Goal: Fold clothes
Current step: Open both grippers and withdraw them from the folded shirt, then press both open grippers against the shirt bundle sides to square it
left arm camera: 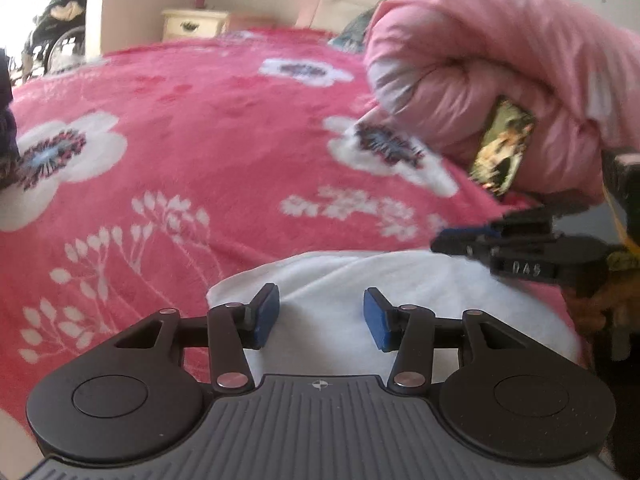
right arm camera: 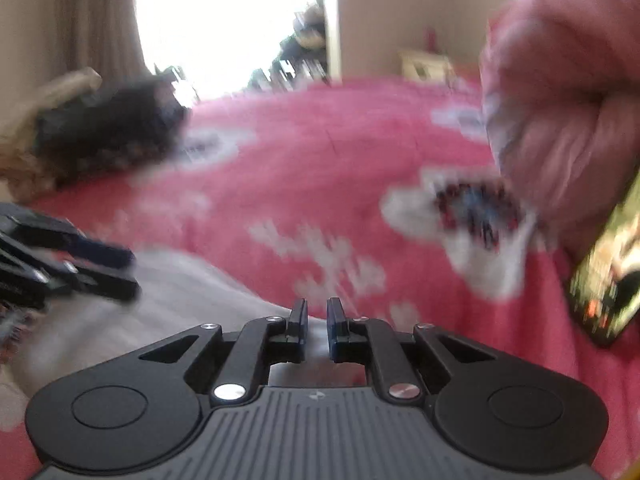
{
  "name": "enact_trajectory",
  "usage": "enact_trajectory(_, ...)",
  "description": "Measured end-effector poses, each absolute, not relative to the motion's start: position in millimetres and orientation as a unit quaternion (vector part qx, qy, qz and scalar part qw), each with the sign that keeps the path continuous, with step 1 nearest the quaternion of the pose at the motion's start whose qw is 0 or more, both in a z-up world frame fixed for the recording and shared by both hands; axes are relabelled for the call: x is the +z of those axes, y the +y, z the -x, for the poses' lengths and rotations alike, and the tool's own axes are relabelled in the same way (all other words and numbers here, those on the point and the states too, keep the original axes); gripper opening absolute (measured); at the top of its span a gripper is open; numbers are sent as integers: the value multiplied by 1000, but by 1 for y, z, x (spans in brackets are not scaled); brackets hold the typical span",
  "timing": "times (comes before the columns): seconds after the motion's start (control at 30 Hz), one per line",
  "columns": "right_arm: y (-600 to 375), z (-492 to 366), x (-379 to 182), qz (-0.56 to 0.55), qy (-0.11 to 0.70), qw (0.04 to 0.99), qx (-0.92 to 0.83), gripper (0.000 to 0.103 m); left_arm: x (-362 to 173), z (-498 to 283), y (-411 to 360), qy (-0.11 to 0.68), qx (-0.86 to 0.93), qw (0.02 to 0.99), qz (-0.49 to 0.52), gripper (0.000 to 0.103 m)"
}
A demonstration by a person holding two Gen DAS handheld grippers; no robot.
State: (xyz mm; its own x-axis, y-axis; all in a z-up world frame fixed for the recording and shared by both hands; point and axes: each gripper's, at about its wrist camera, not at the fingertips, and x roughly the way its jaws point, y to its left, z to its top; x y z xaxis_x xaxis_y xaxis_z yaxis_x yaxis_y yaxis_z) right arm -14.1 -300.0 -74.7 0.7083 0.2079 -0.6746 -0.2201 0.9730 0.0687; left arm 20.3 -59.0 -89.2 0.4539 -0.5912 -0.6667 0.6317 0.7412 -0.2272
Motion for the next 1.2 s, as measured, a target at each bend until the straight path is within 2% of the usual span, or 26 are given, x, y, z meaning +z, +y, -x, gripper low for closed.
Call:
enact_trajectory(0.1, -309, 8, -82, -11, 376, 921, 102, 7, -95, -28, -57, 390, -352, 851, -2, 47)
enact_trajectory(0.13, -311, 10, -74, -15, 368, 924, 100, 11, -94, -28, -56, 390, -350, 851, 7, 47)
enact_trajectory(0.27, -323, 34, -37, -28, 306, 943, 129, 11, -76, -21, -42, 374, -342, 862, 26, 47)
enact_trajectory(0.37, -326, 54, -14, -54, 300, 933, 191, 12, -62, -7, -28, 366, -338, 866, 33, 48)
enact_trajectory(0.47, -316, 72, -5, -50, 335, 902, 267, 12, -54, 12, -18, 373, -342, 862, 26, 48)
enact_trajectory(0.6, -288, 94, -16, 15, 409, 856, 316, 12, -64, 36, -15, 398, -351, 847, 7, 48)
enact_trajectory(0.73, -273, 94, -49, 46, 471, 835, 280, 9, -82, 48, -19, 419, -357, 835, -5, 50)
enact_trajectory(0.87, -275, 91, -51, 21, 480, 838, 259, 9, -85, 43, -14, 428, -350, 833, 15, 50)
enact_trajectory(0.93, -287, 97, -36, -4, 462, 849, 256, 18, -80, 42, -3, 430, -348, 832, 38, 50)
enact_trajectory(0.97, -296, 99, -30, -27, 454, 855, 251, 29, -77, 41, 2, 431, -347, 832, 49, 51)
enact_trajectory(1.03, -322, 94, -24, -100, 451, 856, 232, 44, -76, 37, 14, 440, -345, 825, 82, 56)
enact_trajectory(1.13, -360, 83, -26, -204, 456, 843, 200, 56, -85, 25, 29, 467, -344, 802, 144, 60)
enact_trajectory(1.2, -378, 69, -39, -261, 471, 821, 190, 59, -96, 16, 32, 481, -345, 787, 173, 61)
